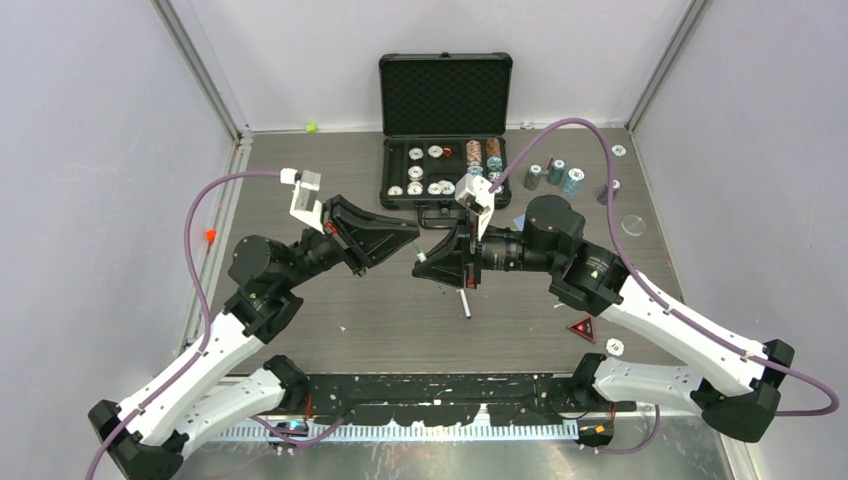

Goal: Insert the pens into the pen caps

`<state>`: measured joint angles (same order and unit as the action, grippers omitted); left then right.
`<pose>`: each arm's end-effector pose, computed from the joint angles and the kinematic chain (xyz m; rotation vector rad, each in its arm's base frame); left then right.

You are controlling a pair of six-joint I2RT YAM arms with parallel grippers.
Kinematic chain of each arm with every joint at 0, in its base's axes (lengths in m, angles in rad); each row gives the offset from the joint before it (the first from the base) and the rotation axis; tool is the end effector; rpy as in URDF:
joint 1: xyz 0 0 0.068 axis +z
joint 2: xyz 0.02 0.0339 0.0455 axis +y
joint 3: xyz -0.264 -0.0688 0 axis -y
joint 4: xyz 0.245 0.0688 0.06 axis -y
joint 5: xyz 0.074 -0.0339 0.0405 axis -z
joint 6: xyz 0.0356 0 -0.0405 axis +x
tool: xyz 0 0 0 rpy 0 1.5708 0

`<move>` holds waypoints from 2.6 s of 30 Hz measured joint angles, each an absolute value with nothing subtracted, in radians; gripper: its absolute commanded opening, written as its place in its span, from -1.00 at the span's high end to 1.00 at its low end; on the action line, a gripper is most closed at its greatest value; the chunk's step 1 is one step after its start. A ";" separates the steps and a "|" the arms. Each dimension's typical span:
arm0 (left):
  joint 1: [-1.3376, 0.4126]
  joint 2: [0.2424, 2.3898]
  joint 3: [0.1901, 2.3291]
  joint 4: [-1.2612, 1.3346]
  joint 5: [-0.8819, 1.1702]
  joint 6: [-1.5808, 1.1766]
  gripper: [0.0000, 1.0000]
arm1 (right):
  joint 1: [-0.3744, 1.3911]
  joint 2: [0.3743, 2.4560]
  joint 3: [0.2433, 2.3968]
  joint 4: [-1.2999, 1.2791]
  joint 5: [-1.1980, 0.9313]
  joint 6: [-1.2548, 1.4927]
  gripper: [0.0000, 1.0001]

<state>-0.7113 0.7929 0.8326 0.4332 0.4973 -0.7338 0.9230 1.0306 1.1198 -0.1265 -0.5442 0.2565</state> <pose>0.1184 -0.1244 0.4192 0.4865 1.2102 -1.5318 0.1225 0.1924 0.4176 -0.9977 1.4715 1.3180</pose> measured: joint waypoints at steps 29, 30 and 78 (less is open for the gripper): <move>-0.683 0.941 0.853 0.173 -0.115 -0.944 1.00 | 0.986 1.525 1.713 -0.742 0.141 -0.089 0.99; -0.683 0.941 0.853 0.169 -0.115 -0.947 1.00 | 0.986 1.526 1.713 -0.744 0.145 -0.092 0.99; -0.759 0.626 0.773 0.256 0.305 -0.691 -0.55 | 0.802 1.000 1.171 -0.135 -0.557 0.285 0.99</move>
<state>-0.7593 0.6258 0.7727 0.2562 0.3050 -0.6910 0.8017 1.0004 1.1713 -0.1349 -0.5571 0.2852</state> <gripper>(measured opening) 0.799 0.177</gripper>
